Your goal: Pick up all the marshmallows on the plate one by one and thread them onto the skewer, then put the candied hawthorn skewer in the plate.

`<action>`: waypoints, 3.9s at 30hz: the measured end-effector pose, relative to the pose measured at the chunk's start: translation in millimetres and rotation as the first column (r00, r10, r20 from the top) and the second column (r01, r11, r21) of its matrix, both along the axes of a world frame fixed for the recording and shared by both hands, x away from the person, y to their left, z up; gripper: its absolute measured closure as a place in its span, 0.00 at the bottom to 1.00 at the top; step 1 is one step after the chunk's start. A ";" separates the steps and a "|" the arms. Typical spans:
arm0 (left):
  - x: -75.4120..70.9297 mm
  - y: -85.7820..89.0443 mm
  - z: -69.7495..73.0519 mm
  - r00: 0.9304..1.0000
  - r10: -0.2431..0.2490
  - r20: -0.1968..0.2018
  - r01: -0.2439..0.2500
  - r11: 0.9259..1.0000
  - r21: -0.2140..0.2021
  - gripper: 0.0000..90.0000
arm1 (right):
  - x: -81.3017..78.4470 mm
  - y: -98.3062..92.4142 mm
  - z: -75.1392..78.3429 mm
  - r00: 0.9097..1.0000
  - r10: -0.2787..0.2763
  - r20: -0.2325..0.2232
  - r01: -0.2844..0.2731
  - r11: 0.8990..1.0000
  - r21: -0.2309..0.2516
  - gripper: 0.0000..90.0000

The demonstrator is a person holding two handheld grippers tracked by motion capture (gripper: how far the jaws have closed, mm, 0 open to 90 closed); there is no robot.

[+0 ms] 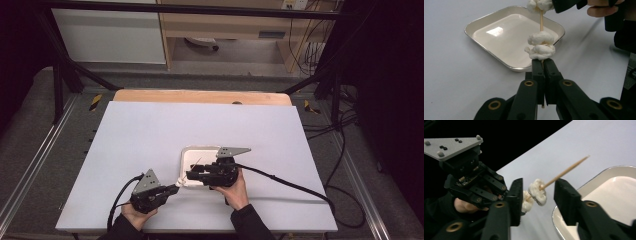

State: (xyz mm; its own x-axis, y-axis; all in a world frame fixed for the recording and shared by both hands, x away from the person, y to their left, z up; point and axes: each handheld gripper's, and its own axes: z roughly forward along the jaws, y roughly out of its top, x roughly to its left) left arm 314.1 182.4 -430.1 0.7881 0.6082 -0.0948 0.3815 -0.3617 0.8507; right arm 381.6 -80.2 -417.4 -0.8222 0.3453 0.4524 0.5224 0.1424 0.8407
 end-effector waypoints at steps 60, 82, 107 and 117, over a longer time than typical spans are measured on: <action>32.2 -14.0 19.3 0.994 0.017 -0.105 -0.012 0.999 0.047 0.98 | -13.7 -146.0 -34.5 0.961 -0.223 0.164 0.271 0.879 -0.392 0.00; 68.4 -47.7 21.3 0.989 0.053 -0.140 -0.037 0.993 0.114 0.98 | -16.3 -150.0 -38.1 0.962 -0.221 0.162 0.268 0.877 -0.398 0.00; 78.7 -71.8 -3.1 0.974 0.110 -0.200 -0.048 0.954 0.295 0.98 | -16.1 -149.5 -39.5 0.965 -0.214 0.153 0.259 0.875 -0.410 0.00; 80.0 -72.9 -4.1 0.970 0.121 -0.213 -0.051 0.949 0.310 0.97 | -16.2 -149.0 -39.9 0.966 -0.215 0.147 0.257 0.875 -0.411 0.00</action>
State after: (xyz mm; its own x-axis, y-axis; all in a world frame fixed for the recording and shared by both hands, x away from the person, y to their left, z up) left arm 394.1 109.5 -434.3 0.7106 0.7004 -0.0670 0.5919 -0.5436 0.5951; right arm 365.4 -229.2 -457.4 -0.7233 0.6754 0.1441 0.5071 0.3777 0.7747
